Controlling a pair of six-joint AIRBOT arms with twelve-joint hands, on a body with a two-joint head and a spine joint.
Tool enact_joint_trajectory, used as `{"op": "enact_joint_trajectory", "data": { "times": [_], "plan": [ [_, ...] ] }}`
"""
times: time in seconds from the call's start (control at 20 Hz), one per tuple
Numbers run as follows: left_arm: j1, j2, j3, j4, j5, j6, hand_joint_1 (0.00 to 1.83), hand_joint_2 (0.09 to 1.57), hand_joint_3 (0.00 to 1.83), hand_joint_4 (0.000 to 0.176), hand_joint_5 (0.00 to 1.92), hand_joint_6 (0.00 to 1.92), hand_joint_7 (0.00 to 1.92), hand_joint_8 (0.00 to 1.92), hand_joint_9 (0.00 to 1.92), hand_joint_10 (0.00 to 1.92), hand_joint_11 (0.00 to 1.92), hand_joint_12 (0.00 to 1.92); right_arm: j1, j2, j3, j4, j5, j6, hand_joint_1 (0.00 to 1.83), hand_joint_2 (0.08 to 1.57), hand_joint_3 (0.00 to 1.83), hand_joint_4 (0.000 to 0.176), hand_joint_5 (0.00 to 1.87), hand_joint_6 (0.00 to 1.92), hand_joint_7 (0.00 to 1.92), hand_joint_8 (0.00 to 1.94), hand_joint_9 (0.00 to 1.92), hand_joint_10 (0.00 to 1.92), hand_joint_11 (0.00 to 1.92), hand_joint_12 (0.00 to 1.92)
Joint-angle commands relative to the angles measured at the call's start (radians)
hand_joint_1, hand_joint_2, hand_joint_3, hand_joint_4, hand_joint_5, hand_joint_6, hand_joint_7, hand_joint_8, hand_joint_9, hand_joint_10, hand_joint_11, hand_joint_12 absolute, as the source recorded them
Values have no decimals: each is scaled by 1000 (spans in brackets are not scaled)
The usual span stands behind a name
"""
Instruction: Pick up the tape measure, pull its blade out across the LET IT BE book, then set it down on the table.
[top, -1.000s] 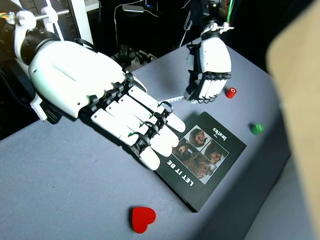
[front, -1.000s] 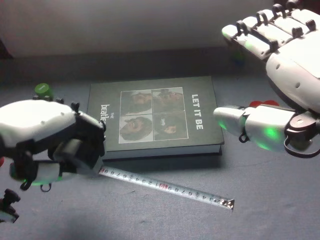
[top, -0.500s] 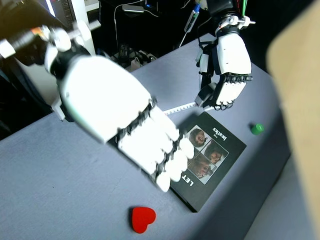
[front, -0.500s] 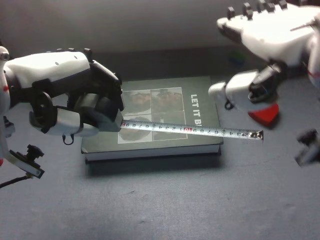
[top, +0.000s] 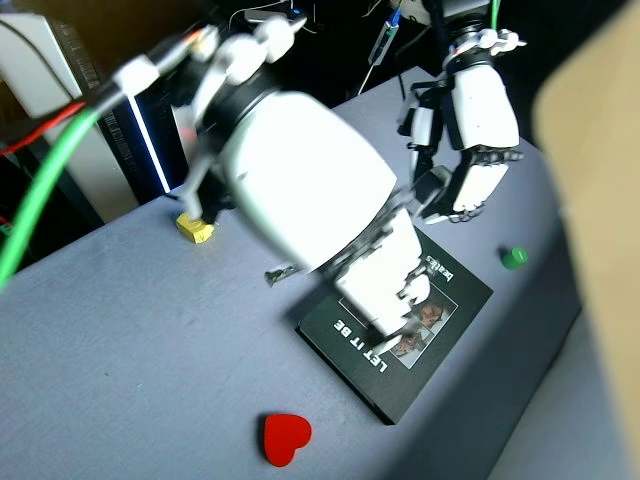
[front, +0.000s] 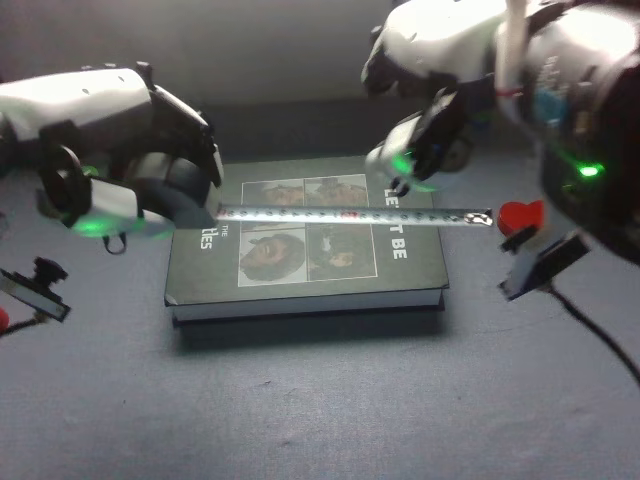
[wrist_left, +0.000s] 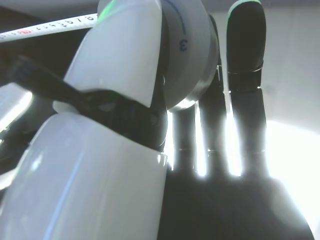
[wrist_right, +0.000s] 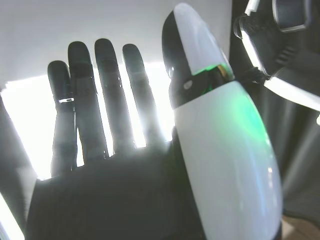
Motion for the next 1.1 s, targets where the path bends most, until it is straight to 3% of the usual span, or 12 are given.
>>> {"op": "enact_joint_trajectory", "data": {
  "times": [0.0,0.3,0.45,0.8,1.05],
  "plan": [
    [-20,2,5,9,-29,4,1368,1153,0,0,867,911,850,1210,896,1335,893,1152,6,-2,8,-95,-2,2,837,1170,2,0,523,15,635,18,610,25,193,972],
    [-43,-5,40,9,11,29,1367,1153,0,0,864,914,847,1212,897,1337,906,1160,-15,-54,77,-81,15,60,846,1176,3,0,554,19,679,26,650,33,223,990],
    [-45,-5,39,9,19,47,1367,1154,0,0,861,917,848,1211,897,1337,906,1160,-4,-68,100,-13,24,59,852,1179,3,0,581,24,690,24,663,33,227,995],
    [-48,-7,34,4,-1,62,1367,1152,1,0,872,908,846,1207,899,1336,885,1177,8,-55,95,9,15,32,872,1182,1,0,620,27,726,24,717,43,268,1016],
    [-42,-11,56,2,-3,67,1367,1153,0,0,862,928,844,1208,903,1335,884,1197,11,-49,46,-18,-11,19,884,1183,1,0,624,21,734,20,717,36,263,1016]
  ]
}}
